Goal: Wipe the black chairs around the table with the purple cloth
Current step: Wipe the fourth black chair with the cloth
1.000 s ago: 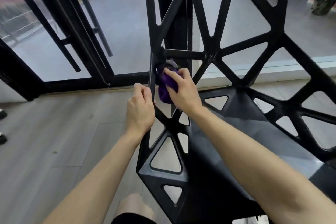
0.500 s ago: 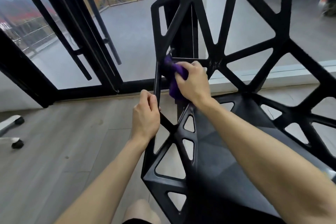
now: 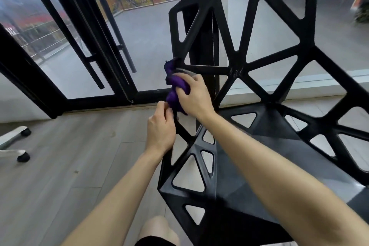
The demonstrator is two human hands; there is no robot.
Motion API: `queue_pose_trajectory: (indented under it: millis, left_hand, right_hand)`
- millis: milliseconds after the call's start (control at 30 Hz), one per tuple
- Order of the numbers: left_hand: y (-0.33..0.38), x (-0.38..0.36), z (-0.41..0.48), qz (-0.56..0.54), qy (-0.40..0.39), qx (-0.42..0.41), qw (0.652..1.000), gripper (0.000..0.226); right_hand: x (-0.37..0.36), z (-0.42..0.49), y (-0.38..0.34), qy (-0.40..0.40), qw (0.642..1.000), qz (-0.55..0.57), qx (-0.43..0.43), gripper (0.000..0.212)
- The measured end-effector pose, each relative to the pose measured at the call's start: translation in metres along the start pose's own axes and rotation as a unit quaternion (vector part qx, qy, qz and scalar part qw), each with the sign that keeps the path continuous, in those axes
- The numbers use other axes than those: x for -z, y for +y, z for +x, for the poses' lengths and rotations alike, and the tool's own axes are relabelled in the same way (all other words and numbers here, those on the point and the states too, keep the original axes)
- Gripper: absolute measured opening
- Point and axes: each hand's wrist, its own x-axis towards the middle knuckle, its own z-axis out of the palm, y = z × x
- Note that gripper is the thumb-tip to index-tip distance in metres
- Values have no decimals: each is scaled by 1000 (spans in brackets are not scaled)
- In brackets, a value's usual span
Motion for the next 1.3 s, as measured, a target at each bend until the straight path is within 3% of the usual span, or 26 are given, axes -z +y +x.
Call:
queue_pose_trajectory:
  millis: [67,200,333,433,533,600,733,900,967,1033,1067,1167,1300]
  left_hand:
    - [-3,9,-14,-19,-36,2,999,28]
    - [-17,26,-39,-59,-75,30,995,35]
    - [-37,45,-30,-111,-15,76,991,32]
    - [-48,49,-17,-121,5,104,987,32]
    - [-46,43,-13,-123,-23,104,987,31]
    - [-44,40,-13,-124,-38,93,987,31]
    - [-57,45,-7,-108,-42,95,989,30]
    - [-71,55,2,58,-87,-24,994,21]
    - [-72,62,3,166,-119,-65,977,19]
    - [-75,67,3,229,-138,-90,959,22]
    - [-76,70,2,242,-149,-89,955,24]
    - [-74,76,0,262,-176,-86,945,21]
    - [-71,79,6,274,-191,-96,938,20]
  right_hand:
    - [15,-20,7,-22,999,25,-16,38]
    - [27,22,-2,41,998,19,-52,39]
    - [-2,-38,-2,-11,1000,5,1,49]
    - [17,-93,9,-65,997,-10,29,49]
    - [27,-38,-4,25,999,-4,-28,44]
    - [15,-3,-18,42,999,0,-31,44]
    - [-7,-68,-20,-10,999,-31,8,48]
    - [13,-185,-22,-160,978,-47,128,44]
    - [16,-159,-23,-76,990,-39,116,40]
    - [11,-109,-25,57,997,-36,43,43]
    - [7,-90,-29,70,997,-29,1,45]
    - [-9,-106,-27,0,999,-37,-16,50]
    - [11,-208,-30,-171,973,-81,129,49]
